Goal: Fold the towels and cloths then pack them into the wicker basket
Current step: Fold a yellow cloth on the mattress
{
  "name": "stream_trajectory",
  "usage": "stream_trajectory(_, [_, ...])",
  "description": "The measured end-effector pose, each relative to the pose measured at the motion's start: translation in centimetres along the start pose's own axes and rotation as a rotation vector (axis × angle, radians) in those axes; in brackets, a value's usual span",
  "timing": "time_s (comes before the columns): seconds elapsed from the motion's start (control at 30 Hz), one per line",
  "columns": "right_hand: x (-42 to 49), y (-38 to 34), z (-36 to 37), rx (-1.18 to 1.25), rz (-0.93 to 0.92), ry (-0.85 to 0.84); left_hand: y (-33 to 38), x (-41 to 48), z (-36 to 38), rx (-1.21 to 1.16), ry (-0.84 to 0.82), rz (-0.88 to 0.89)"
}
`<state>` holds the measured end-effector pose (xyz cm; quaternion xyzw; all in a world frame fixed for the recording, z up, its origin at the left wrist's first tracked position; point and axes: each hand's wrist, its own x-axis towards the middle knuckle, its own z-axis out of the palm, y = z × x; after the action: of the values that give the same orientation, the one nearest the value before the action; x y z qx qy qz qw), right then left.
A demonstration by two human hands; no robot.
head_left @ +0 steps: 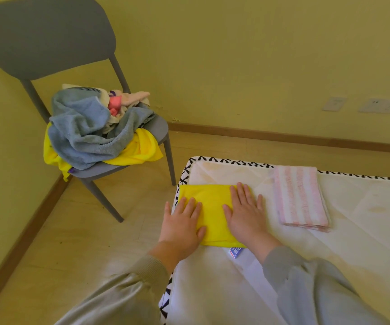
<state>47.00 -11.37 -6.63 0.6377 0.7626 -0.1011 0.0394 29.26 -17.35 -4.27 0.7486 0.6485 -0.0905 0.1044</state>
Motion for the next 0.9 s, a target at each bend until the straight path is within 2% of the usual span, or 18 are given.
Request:
stream_trajectory(0.13, [-0.2, -1.3, -0.9, 0.03, -0.058, 0.106, 0.7, 2.0, -1.7, -0.072, 0.171, 0.014])
stream_trajectory(0.3, [-0.5, -2.1, 1.2, 0.051, -0.117, 0.091, 1.2, 4.1, 0.3, -0.085, 0.084, 0.025])
stream_trajectory(0.47, [-0.1, -1.0, 1.7, 0.021, -0.103, 0.109, 0.6, 4.2, 1.8, -0.117, 0.119, -0.031])
stream_trajectory(0.63, [0.0, 1.7, 1.6, 0.052, -0.01, 0.106, 0.7, 4.2, 2.0, -0.143, 0.123, -0.098])
stream_trajectory(0.9, [-0.1, 2.7, 1.3, 0.077, 0.002, 0.038, 0.2, 3.8, 2.2, -0.139, 0.109, -0.143])
